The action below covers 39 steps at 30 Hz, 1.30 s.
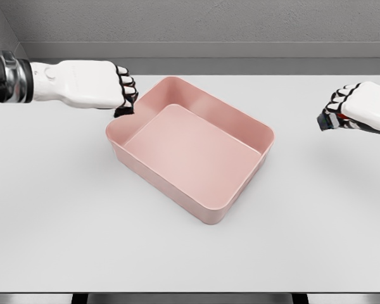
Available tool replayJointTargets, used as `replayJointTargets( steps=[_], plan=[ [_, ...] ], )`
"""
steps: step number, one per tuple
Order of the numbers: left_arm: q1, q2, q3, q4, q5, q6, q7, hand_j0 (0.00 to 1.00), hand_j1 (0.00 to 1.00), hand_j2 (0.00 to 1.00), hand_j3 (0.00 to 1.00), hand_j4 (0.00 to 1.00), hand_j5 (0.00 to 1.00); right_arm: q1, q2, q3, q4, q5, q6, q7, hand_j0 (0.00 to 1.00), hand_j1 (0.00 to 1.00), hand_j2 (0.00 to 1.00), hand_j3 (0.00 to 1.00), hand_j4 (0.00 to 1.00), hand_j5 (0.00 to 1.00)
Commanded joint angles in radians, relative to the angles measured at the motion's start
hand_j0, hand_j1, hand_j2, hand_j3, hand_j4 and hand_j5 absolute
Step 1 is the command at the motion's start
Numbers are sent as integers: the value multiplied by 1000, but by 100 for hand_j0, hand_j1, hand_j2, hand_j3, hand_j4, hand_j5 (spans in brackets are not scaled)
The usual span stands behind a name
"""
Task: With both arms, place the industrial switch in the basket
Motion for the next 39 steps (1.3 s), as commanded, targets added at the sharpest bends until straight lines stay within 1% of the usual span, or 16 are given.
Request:
replayJointTargets(
  steps=[1, 6, 8, 9, 12, 14, 17, 21, 23, 27, 30, 31, 32, 35, 36, 39],
  plan=[
    [0, -51, 7, 1, 3, 4, -15, 33, 33, 33, 33, 33, 33, 0, 3, -3, -38, -8, 1, -5, 37, 37, 37, 37, 37, 37],
    [11, -126, 10, 6, 1, 32, -28, 33, 33, 33, 33, 33, 33, -26, 49, -3, -49, -8, 1, -5, 36, 36, 36, 36, 36, 36],
    [25, -144, 16, 7, 1, 46, -28, 33, 33, 33, 33, 33, 33, -29, 50, -1, -80, -8, 1, -6, 34, 34, 34, 34, 34, 34],
    [46, -158, 24, 9, 0, 59, -28, 33, 33, 33, 33, 33, 33, -29, 68, -1, -87, -8, 1, -6, 34, 34, 34, 34, 34, 34],
    [66, -196, 25, 10, -2, 66, -28, 33, 33, 33, 33, 33, 33, -40, 99, 0, -109, -8, 1, -6, 33, 33, 33, 33, 33, 33],
    [92, -229, 42, 9, -8, 84, -67, 33, 33, 33, 33, 33, 33, -52, 116, 0, -110, -8, 1, -3, 33, 33, 33, 33, 33, 33],
    [109, -250, 42, 10, -23, 82, -69, 33, 33, 33, 33, 33, 33, -60, 139, 5, -110, -8, 1, 3, 33, 33, 33, 33, 33, 33],
    [138, -242, 36, 12, -27, 84, -69, 33, 33, 33, 33, 33, 33, -66, 170, 14, -120, -8, 1, 4, 33, 33, 33, 33, 33, 33],
    [138, -230, 34, 12, -25, 84, -69, 33, 33, 33, 33, 33, 33, -66, 184, 29, -120, -6, 1, 6, 33, 33, 33, 33, 33, 33],
    [140, -219, 28, 15, -25, 84, -69, 35, 35, 35, 35, 35, 35, -84, 230, 82, -132, -3, 1, 12, 32, 32, 32, 32, 32, 32],
    [166, -219, 28, 38, -25, 84, -67, 38, 38, 38, 38, 38, 38, -101, 246, 115, -138, -3, 1, 20, 30, 30, 30, 30, 30, 30],
    [167, -221, 27, 36, -25, 84, -67, 44, 44, 44, 44, 44, 44, -101, 254, 125, -141, -2, 1, 21, 30, 30, 30, 30, 30, 30],
    [167, -221, 27, 36, -23, 82, -66, 59, 59, 59, 59, 59, 59, -107, 256, 131, -146, -2, 1, 21, 30, 30, 30, 30, 30, 30],
    [167, -221, 27, 33, -22, 78, -66, 96, 96, 96, 96, 96, 96, -115, 271, 171, -147, 0, 1, 53, 30, 30, 30, 30, 30, 30],
    [167, -221, 27, 33, -22, 78, -66, 100, 100, 100, 100, 100, 100, -117, 271, 171, -152, 0, 1, 53, 30, 30, 30, 30, 30, 30],
    [166, -219, 28, 33, -22, 72, -64, 100, 100, 100, 100, 100, 100, -118, 280, 172, -153, 0, 1, 53, 30, 30, 30, 30, 30, 30]
  ],
)
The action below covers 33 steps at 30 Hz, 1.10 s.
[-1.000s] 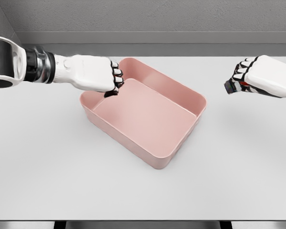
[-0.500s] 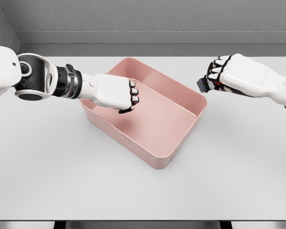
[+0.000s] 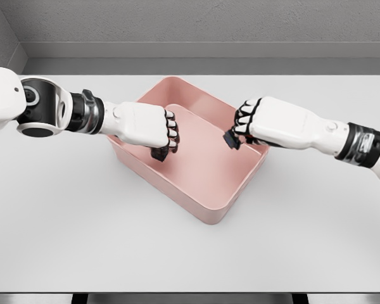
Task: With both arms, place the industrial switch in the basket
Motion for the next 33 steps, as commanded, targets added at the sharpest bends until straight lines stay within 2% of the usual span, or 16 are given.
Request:
replayJointTargets(
  steps=[1, 4, 5, 6, 7, 8, 10, 11, 12, 14, 18, 20, 26, 29, 31, 33],
  plan=[
    [0, 0, 0, 0, 2, -6, 1, 100, 100, 100, 100, 100, 100, 0, 12, 7, -2, -5, 1, 4, 31, 31, 31, 31, 31, 31],
    [-15, 4, 3, -4, 3, -16, 4, 100, 100, 100, 100, 100, 100, -5, 12, 7, -1, -5, 1, 6, 31, 31, 31, 31, 31, 31],
    [-21, 38, 10, -6, 5, -68, 7, 100, 100, 100, 100, 100, 100, -5, 12, 7, -1, -5, 1, 6, 33, 33, 33, 33, 33, 33],
    [-64, 96, 14, -10, 22, -140, 11, 100, 100, 100, 100, 100, 100, -5, 12, 7, 1, -5, 1, 6, 35, 35, 35, 35, 35, 35],
    [-101, 139, 16, -12, 55, -220, 11, 100, 100, 100, 100, 100, 100, -5, 12, 7, 7, -5, 1, 6, 41, 41, 41, 41, 41, 41],
    [-123, 164, 17, -13, 104, -278, 18, 100, 100, 100, 100, 100, 100, -5, 14, 7, 4, -5, 1, 4, 69, 69, 69, 69, 69, 69],
    [-153, 231, 17, -12, 216, -326, 164, 100, 100, 100, 100, 100, 100, -5, 23, 7, 6, -5, 1, 6, 81, 81, 81, 81, 81, 81],
    [-155, 248, 16, -9, 281, -326, 199, 100, 100, 100, 100, 100, 100, -5, 24, 7, 6, -5, 1, 6, 94, 94, 94, 94, 94, 94],
    [-152, 276, 13, 0, 364, -326, 201, 100, 100, 100, 100, 100, 100, -6, 26, 7, 6, -5, 1, 6, 97, 97, 97, 97, 97, 97],
    [-143, 322, 8, 54, 430, -326, 201, 100, 100, 100, 100, 100, 100, -6, 27, 7, 6, -5, 1, 6, 97, 97, 97, 97, 97, 97],
    [-100, 323, -23, 97, 428, -326, 201, 100, 100, 100, 100, 100, 100, -6, 27, 7, 6, -5, 1, 6, 97, 97, 97, 97, 97, 97],
    [-92, 354, -50, 92, 428, -326, 199, 100, 100, 100, 100, 100, 100, -6, 27, 1, 9, -5, 1, 6, 100, 100, 100, 100, 100, 100],
    [-25, 409, -56, 48, 425, -326, 196, 100, 100, 100, 100, 100, 100, 8, 6, -62, 36, -8, 1, -2, 100, 100, 100, 100, 100, 100],
    [5, 440, -59, 37, 427, -326, 193, 100, 100, 100, 100, 100, 100, 38, -25, -104, 113, -12, 1, -8, 100, 100, 100, 100, 100, 100],
    [29, 449, -59, 6, 428, -326, 187, 100, 100, 100, 100, 100, 100, 63, -54, -156, 139, -14, 1, -10, 100, 100, 100, 100, 100, 100],
    [38, 461, -58, -12, 427, -326, 187, 100, 100, 100, 100, 100, 100, 67, -55, -188, 180, -14, 1, -8, 100, 100, 100, 100, 100, 100]
  ],
)
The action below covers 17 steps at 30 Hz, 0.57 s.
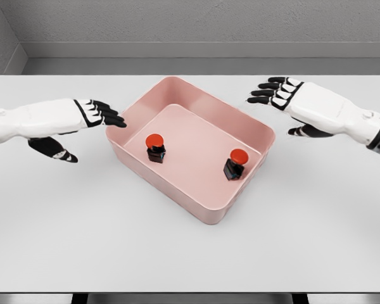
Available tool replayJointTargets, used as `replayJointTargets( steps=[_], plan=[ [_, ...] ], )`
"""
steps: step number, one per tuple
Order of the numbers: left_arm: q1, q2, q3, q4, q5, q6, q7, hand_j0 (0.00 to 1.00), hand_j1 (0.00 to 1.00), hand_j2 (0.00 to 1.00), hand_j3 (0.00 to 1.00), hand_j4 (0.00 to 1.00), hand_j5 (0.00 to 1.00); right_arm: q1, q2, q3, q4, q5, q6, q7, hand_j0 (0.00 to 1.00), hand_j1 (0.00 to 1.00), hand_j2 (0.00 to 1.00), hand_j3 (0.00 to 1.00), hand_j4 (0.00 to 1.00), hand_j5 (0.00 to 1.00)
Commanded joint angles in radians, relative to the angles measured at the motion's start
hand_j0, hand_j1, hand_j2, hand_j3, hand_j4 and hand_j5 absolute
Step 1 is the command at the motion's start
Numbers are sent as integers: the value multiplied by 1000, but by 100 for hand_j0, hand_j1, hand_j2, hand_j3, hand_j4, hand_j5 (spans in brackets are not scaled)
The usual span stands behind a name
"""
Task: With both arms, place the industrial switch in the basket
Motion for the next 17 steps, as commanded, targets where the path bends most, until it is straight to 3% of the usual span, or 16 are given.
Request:
replayJointTargets(
  steps=[1, 3, 9, 11, 17],
  plan=[
    [0, 12, 0, -26, 5, -1, -3, 100, 100, 100, 100, 100, 100, 0, -14, -40, 61, -8, 1, -2, 100, 100, 100, 100, 100, 100],
    [5, 12, 2, -50, 5, -1, -56, 100, 100, 100, 100, 100, 100, 6, -14, -56, 76, -8, 1, -1, 100, 100, 100, 100, 100, 100],
    [21, 18, 5, -53, 3, -1, -62, 100, 100, 100, 100, 100, 100, 6, -14, -59, 75, -8, 1, -1, 100, 100, 100, 100, 100, 100],
    [28, 129, 2, -52, 3, -1, -62, 100, 100, 100, 100, 100, 100, 6, -14, -57, 75, -8, 1, -1, 100, 100, 100, 100, 100, 100],
    [48, 136, 0, -41, 2, -1, -62, 100, 100, 100, 100, 100, 100, 6, -13, -56, 73, -7, 1, -1, 100, 100, 100, 100, 100, 100]
  ],
)
